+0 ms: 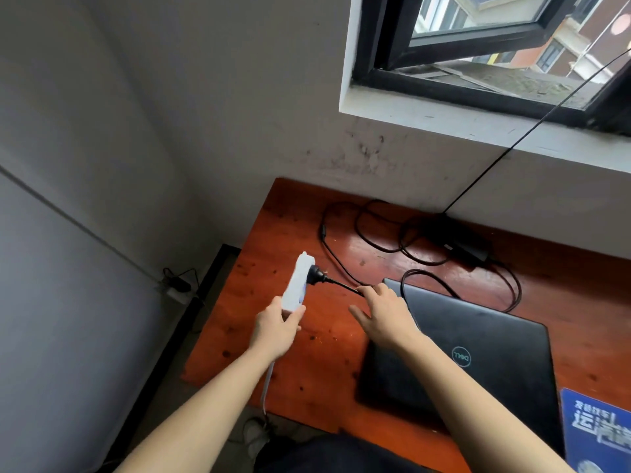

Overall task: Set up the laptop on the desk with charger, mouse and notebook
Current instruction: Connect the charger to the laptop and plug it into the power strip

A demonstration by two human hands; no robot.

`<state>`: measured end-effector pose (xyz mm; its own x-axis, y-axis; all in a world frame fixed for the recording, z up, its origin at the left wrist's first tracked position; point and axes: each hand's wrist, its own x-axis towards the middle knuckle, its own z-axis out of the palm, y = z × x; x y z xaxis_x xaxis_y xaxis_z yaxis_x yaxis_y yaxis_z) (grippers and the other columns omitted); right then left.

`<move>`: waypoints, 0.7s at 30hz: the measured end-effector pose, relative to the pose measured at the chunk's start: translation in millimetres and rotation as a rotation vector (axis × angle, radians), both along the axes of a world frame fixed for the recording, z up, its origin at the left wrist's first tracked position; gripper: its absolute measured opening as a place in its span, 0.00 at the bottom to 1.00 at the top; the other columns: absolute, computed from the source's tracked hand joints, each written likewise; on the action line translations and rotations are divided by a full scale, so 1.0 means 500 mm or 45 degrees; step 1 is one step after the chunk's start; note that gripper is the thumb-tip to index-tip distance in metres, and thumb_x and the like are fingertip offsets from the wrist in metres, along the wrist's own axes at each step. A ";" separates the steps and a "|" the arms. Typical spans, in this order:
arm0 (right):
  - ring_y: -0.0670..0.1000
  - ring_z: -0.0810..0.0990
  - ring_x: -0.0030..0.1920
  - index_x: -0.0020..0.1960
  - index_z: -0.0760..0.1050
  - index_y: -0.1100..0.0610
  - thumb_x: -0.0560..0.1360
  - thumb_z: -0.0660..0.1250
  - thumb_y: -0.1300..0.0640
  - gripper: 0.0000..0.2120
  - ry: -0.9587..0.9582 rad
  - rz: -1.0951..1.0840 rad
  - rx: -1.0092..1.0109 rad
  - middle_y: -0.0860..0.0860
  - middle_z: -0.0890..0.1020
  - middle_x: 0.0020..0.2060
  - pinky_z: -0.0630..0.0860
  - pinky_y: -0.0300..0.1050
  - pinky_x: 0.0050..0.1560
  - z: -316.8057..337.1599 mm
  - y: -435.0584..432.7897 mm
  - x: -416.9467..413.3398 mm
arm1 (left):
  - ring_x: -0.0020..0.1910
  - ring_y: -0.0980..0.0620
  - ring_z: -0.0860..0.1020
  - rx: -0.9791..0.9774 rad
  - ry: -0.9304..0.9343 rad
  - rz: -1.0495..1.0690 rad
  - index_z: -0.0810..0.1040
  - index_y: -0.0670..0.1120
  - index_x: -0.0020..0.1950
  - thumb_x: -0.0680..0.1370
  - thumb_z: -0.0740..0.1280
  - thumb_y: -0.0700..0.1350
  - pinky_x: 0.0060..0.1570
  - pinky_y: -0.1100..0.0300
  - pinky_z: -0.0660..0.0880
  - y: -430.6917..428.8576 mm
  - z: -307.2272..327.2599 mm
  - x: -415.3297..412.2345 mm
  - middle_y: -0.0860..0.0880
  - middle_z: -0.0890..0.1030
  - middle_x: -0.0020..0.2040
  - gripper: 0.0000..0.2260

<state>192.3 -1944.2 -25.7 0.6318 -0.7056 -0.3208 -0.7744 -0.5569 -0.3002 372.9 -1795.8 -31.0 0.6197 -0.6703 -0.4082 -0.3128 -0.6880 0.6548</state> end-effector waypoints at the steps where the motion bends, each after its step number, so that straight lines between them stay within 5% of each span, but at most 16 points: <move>1: 0.57 0.73 0.65 0.72 0.71 0.50 0.81 0.54 0.35 0.27 0.057 -0.061 -0.009 0.54 0.75 0.63 0.70 0.55 0.65 -0.004 -0.005 -0.015 | 0.40 0.56 0.83 -0.003 -0.016 0.080 0.72 0.46 0.51 0.80 0.64 0.56 0.38 0.57 0.80 -0.007 -0.008 0.006 0.49 0.84 0.44 0.13; 6: 0.64 0.72 0.67 0.70 0.72 0.56 0.77 0.49 0.27 0.38 0.270 -0.724 0.300 0.61 0.74 0.67 0.70 0.57 0.64 -0.046 -0.047 -0.093 | 0.50 0.43 0.81 0.058 -0.023 0.380 0.71 0.44 0.53 0.81 0.62 0.56 0.41 0.53 0.76 -0.039 -0.058 0.035 0.44 0.83 0.49 0.14; 8: 0.61 0.82 0.56 0.66 0.71 0.64 0.79 0.56 0.32 0.36 0.281 -0.873 0.546 0.63 0.79 0.60 0.77 0.50 0.50 -0.067 -0.060 -0.107 | 0.51 0.41 0.81 0.087 -0.059 0.428 0.72 0.42 0.56 0.81 0.62 0.56 0.39 0.55 0.72 -0.047 -0.076 0.039 0.42 0.83 0.52 0.16; 10: 0.54 0.81 0.30 0.56 0.72 0.64 0.81 0.62 0.42 0.24 0.032 -1.068 0.888 0.58 0.81 0.36 0.70 0.41 0.28 -0.083 -0.058 -0.102 | 0.52 0.40 0.80 0.112 -0.121 0.412 0.71 0.42 0.59 0.81 0.61 0.56 0.37 0.56 0.70 -0.050 -0.088 0.036 0.41 0.82 0.55 0.18; 12: 0.48 0.75 0.23 0.50 0.73 0.63 0.82 0.64 0.51 0.13 -0.154 -1.150 1.099 0.52 0.76 0.23 0.63 0.37 0.23 -0.102 -0.062 -0.077 | 0.53 0.40 0.80 0.155 -0.155 0.386 0.71 0.43 0.63 0.81 0.60 0.57 0.38 0.55 0.73 -0.056 -0.099 0.037 0.41 0.81 0.57 0.20; 16: 0.44 0.73 0.23 0.43 0.75 0.59 0.83 0.63 0.60 0.10 -0.402 -1.126 1.161 0.51 0.78 0.26 0.69 0.34 0.23 -0.108 -0.090 0.010 | 0.61 0.41 0.77 0.268 -0.182 0.389 0.67 0.45 0.72 0.81 0.61 0.59 0.50 0.48 0.78 -0.062 -0.108 0.050 0.42 0.79 0.63 0.26; 21: 0.41 0.76 0.27 0.49 0.75 0.55 0.83 0.63 0.60 0.05 -1.126 -1.296 1.188 0.49 0.76 0.34 0.72 0.32 0.27 -0.085 -0.192 0.137 | 0.60 0.40 0.77 0.427 -0.144 0.470 0.70 0.44 0.69 0.79 0.64 0.59 0.48 0.50 0.76 -0.060 -0.130 0.102 0.41 0.75 0.64 0.25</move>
